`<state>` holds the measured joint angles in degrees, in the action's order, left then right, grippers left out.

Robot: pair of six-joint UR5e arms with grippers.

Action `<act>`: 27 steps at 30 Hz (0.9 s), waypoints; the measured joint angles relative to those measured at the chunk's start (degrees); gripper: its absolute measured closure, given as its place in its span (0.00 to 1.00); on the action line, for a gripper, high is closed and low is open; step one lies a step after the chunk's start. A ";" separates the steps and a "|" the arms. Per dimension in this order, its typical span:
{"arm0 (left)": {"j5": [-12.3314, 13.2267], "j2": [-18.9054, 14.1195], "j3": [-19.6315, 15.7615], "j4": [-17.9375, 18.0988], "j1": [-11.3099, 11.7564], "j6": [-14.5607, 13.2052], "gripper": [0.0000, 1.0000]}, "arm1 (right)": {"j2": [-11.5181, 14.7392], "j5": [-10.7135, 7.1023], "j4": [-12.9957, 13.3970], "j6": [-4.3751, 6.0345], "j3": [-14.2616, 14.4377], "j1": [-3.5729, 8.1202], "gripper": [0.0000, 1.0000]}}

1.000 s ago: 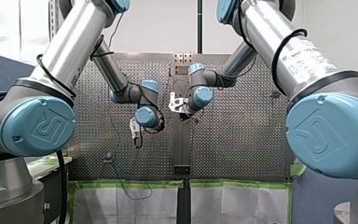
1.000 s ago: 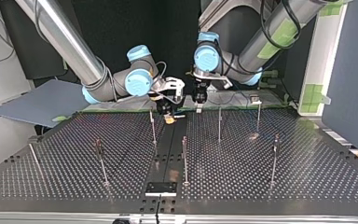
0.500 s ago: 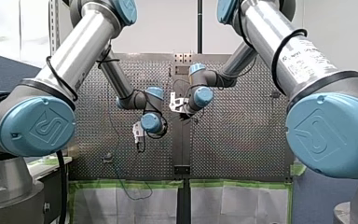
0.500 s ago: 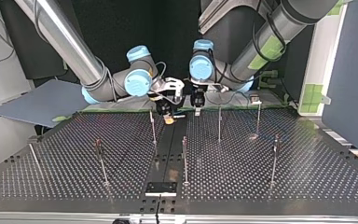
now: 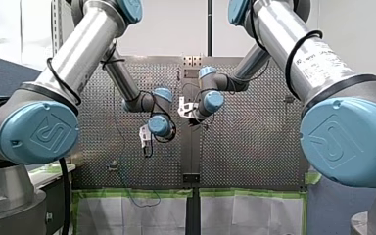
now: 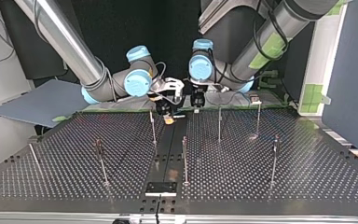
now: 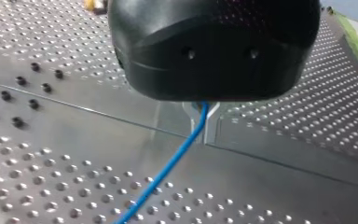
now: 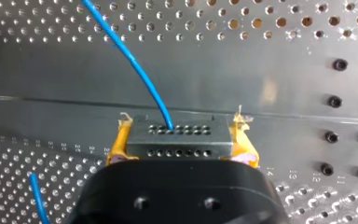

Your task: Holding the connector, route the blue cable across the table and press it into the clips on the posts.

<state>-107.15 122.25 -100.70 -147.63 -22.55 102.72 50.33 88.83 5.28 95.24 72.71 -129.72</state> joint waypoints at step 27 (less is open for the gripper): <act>-3.87 -11.51 -0.34 -6.22 -0.20 -0.39 1.00 | 10.36 -0.23 -2.48 4.17 -0.05 -0.10 1.00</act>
<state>-111.02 110.74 -101.04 -153.85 -22.75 102.33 60.69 88.60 2.81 99.41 72.66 -129.82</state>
